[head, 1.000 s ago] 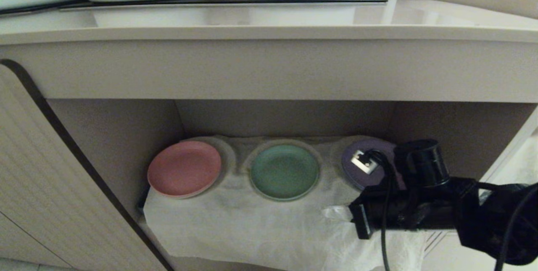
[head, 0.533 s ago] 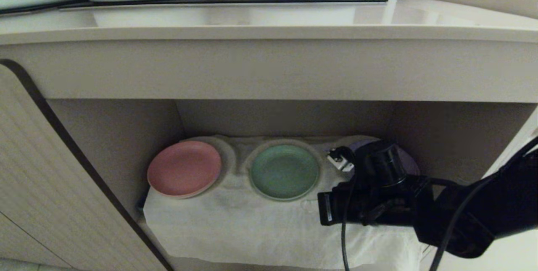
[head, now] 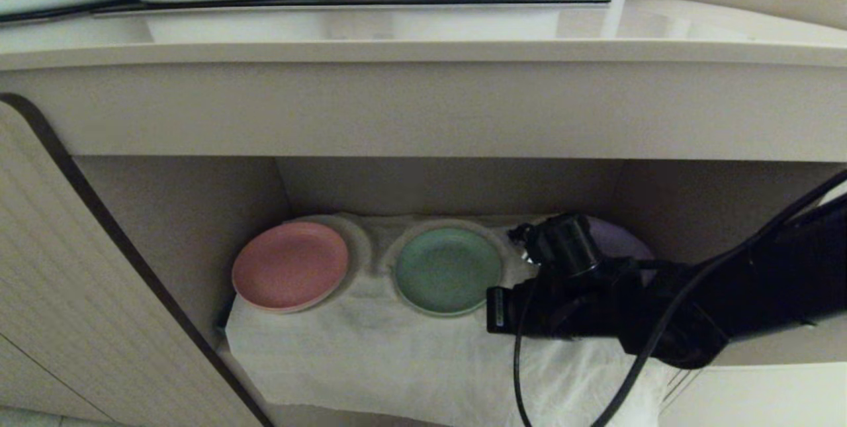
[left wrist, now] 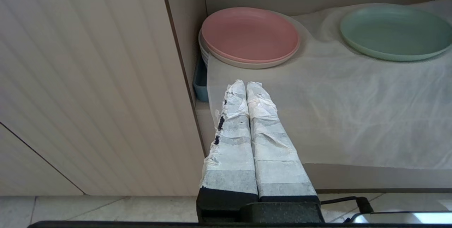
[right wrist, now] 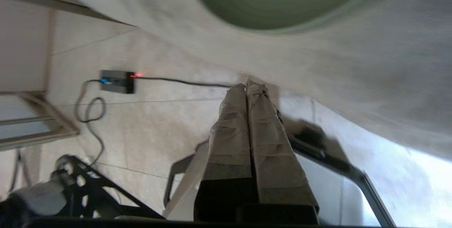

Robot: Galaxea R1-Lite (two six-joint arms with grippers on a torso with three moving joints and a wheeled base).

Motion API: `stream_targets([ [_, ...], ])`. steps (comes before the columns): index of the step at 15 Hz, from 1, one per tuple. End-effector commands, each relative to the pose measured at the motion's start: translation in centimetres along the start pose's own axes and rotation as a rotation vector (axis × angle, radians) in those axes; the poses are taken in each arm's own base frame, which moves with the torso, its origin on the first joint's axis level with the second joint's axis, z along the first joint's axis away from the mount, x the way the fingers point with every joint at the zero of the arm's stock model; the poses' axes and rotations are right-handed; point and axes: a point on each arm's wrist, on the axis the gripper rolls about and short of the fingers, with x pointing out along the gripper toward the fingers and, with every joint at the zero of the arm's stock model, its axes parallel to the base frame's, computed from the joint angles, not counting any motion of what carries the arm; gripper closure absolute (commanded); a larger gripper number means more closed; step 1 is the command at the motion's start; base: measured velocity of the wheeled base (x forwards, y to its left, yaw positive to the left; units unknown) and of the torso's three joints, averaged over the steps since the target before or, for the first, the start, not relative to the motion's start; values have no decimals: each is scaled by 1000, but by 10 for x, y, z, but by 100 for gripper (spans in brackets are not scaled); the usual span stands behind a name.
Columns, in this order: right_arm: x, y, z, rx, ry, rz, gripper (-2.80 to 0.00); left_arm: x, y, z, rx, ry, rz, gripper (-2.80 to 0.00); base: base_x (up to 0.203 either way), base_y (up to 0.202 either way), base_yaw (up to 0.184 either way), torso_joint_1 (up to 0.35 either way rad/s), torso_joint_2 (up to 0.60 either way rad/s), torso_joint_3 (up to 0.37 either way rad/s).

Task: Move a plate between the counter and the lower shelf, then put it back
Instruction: Pick up the plate in the cupboard

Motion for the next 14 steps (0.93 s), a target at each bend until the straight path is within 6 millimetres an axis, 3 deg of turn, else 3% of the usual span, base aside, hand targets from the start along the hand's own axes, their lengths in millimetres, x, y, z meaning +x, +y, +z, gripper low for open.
stream_targets([
  [1, 3, 3, 6, 11, 28, -24, 0, 0, 0, 0, 0, 0, 0, 0, 0, 0, 0, 0, 0, 0],
  [6, 10, 12, 23, 28, 95, -94, 0, 0, 0, 0, 0, 0, 0, 0, 0, 0, 0, 0, 0, 0],
  [14, 33, 8, 36, 91, 110, -192, 0, 0, 0, 0, 0, 0, 0, 0, 0, 0, 0, 0, 0, 0],
])
